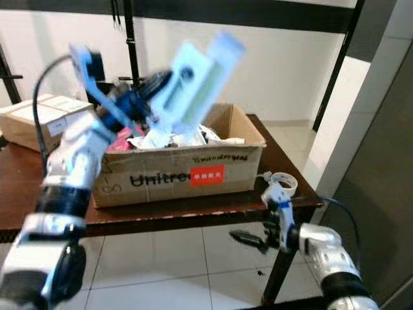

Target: Picking trash to rubbish bin

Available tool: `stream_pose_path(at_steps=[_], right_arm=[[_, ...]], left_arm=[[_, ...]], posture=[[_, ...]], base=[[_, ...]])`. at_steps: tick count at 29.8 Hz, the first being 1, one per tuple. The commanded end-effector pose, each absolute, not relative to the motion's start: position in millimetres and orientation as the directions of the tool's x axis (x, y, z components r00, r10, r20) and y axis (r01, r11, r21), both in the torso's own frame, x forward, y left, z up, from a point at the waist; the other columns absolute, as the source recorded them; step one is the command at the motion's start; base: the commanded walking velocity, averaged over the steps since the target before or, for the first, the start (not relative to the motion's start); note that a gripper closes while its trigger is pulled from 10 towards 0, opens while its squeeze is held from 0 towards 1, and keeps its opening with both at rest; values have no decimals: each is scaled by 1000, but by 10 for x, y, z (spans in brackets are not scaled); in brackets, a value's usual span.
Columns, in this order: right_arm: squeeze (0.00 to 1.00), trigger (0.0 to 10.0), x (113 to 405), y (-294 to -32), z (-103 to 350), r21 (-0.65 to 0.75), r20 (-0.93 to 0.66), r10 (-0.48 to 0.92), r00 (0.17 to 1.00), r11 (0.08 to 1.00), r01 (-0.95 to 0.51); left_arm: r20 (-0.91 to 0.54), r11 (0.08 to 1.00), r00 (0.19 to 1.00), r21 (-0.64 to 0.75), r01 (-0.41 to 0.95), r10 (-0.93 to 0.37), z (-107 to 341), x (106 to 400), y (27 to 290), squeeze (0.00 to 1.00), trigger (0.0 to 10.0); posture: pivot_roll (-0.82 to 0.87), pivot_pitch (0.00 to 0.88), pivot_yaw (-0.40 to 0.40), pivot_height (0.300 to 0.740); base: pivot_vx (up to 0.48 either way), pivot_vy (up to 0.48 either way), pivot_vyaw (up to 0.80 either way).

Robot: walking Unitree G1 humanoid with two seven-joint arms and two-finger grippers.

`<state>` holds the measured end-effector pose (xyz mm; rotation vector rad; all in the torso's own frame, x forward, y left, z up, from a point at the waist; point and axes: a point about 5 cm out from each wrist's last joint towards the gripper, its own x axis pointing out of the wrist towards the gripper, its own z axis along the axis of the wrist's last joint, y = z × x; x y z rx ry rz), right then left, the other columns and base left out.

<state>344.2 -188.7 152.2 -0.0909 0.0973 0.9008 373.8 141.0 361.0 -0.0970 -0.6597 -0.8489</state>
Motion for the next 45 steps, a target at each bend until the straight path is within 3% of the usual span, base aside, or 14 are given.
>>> stream_pose_path(at_steps=[1, 6, 9, 13, 27, 45], right_arm=[[0, 10000, 3506, -1895, 1669, -72, -45, 734, 677, 674, -735], [0, 10000, 3633, -1648, 1914, -93, 112, 630, 769, 777, -623], [0, 10000, 3639, -1617, 1919, -94, 118, 616, 779, 788, -609], [0, 10000, 3626, -1503, 1758, -155, 11, 621, 783, 775, -613], [0, 10000, 3552, -1428, 1497, -184, -115, 628, 770, 748, -637], [0, 10000, 3551, -1440, 1505, -180, -107, 619, 778, 758, -627]], left_arm=[[536, 707, 538, 167, 687, -650, 3527, 3815, 1458, 0, 10000], [458, 837, 706, 199, 510, -540, 3517, 3992, 1598, 0, 10000], [447, 849, 725, 206, 486, -524, 3511, 4014, 1617, 0, 10000], [374, 866, 781, 246, 436, -500, 3409, 4073, 1669, 0, 10000], [299, 812, 760, 311, 494, -577, 3285, 4100, 1598, 0, 10000], [293, 790, 739, 318, 524, -607, 3264, 4097, 1582, 0, 10000]], posture=[[35, 21, -45, 740], [37, 24, -37, 740], [37, 24, -37, 740], [41, 28, -43, 740], [45, 31, -44, 740], [45, 33, -43, 740]], base=[[0, 0, 0], [0, 0, 0], [0, 0, 0], [0, 0, 0], [0, 0, 0], [328, 0, 0]])
